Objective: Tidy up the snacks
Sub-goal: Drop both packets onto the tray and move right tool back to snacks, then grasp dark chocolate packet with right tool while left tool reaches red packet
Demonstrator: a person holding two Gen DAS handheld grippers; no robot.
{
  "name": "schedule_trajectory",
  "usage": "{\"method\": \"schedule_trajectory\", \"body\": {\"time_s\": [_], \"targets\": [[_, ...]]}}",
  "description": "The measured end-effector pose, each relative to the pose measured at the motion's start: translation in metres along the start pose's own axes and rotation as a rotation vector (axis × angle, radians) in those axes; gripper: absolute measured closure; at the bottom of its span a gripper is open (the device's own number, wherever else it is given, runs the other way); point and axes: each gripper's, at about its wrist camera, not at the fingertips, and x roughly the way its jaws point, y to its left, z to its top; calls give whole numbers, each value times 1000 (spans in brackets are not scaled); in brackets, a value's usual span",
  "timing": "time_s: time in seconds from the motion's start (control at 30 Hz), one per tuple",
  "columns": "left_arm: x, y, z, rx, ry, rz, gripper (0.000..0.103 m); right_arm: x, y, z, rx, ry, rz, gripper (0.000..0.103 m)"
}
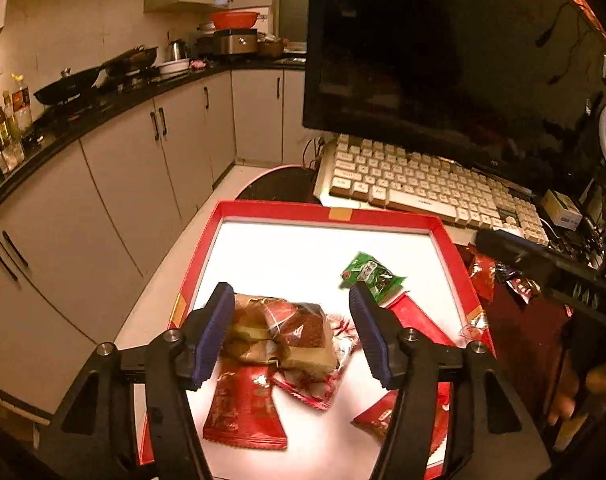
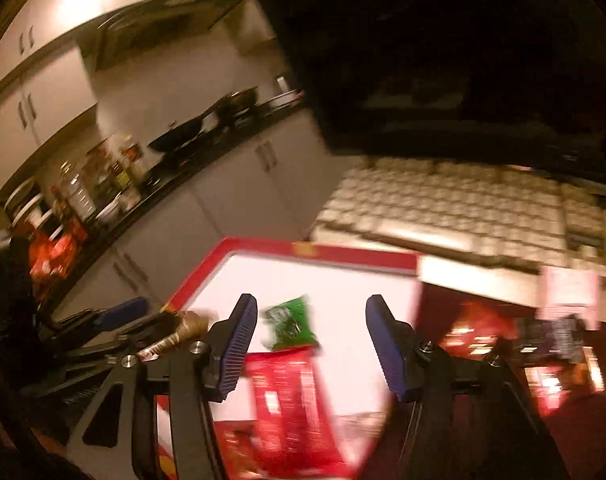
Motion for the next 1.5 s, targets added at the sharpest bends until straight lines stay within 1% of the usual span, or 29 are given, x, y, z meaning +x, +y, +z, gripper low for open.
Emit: {"method": "schedule_trajectory", "body": {"time_s": [0.2,0.23,0.37,0.5,0.63,0.7,0.8,1.0,1.13,1.23,1.3,1.37,1.43,1.5], "targets": [[-4,-24,-1,49,0,-27,44,-45,-77,-5,121,-62,-123,44],[-4,-31,-1,64,5,-31,44,-52,-87,-7,138,-72,-139,42],[-1,-61,-2,124,22,-50,44,-82,-132,-16,206,-93,-203,42],[0,-95,1,193,26,-62,44,-92,-157,-26,231,-94,-235,41],[4,-126,4,259,30,-60,43,-88,-180,-36,295,-75,-209,41],[9,-138,5,289,34,-53,40,-85,-185,-38,310,-59,-220,41],[22,-156,8,336,46,-42,40,-82,-184,-40,295,-45,-221,41],[56,-186,17,424,106,-27,40,-71,-170,-41,229,-12,-228,41],[74,-204,20,495,133,-12,40,-61,-166,-38,214,24,-225,41],[86,-213,21,541,154,14,40,-48,-158,-31,158,81,-265,41],[91,-216,21,557,169,8,40,-39,-153,-27,111,118,-287,41],[95,-220,21,566,184,-2,40,-27,-147,-25,62,167,-289,41],[99,-223,21,576,192,-11,40,-17,-144,-24,36,191,-292,41],[102,-223,21,579,189,6,39,-8,-143,-23,27,209,-291,45]]}}
